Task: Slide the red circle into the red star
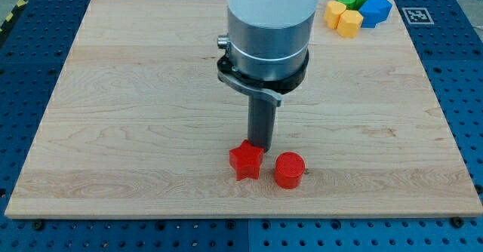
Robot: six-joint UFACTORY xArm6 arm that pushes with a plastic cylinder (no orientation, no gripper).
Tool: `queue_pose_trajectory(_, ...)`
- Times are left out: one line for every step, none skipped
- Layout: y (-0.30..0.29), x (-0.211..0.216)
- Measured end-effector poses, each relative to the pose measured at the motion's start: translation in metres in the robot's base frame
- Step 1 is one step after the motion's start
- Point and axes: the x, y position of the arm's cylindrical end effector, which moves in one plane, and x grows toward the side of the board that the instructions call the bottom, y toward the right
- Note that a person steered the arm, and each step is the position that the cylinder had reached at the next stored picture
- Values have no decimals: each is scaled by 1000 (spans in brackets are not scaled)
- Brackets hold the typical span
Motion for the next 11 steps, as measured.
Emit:
queue_pose_trajectory(-13,-17)
queue_pose_trajectory(-26,-67)
queue_pose_trajectory(-48,-120)
queue_pose_trajectory(-51,-127)
queue_pose_trajectory(-46,-125)
queue_pose_trajectory(0,-95)
queue_pose_trajectory(83,-68)
queue_pose_trajectory(163,-27)
queue_pose_trajectory(199,25)
queue_pose_trajectory(179,57)
queue_pose_trajectory(177,56)
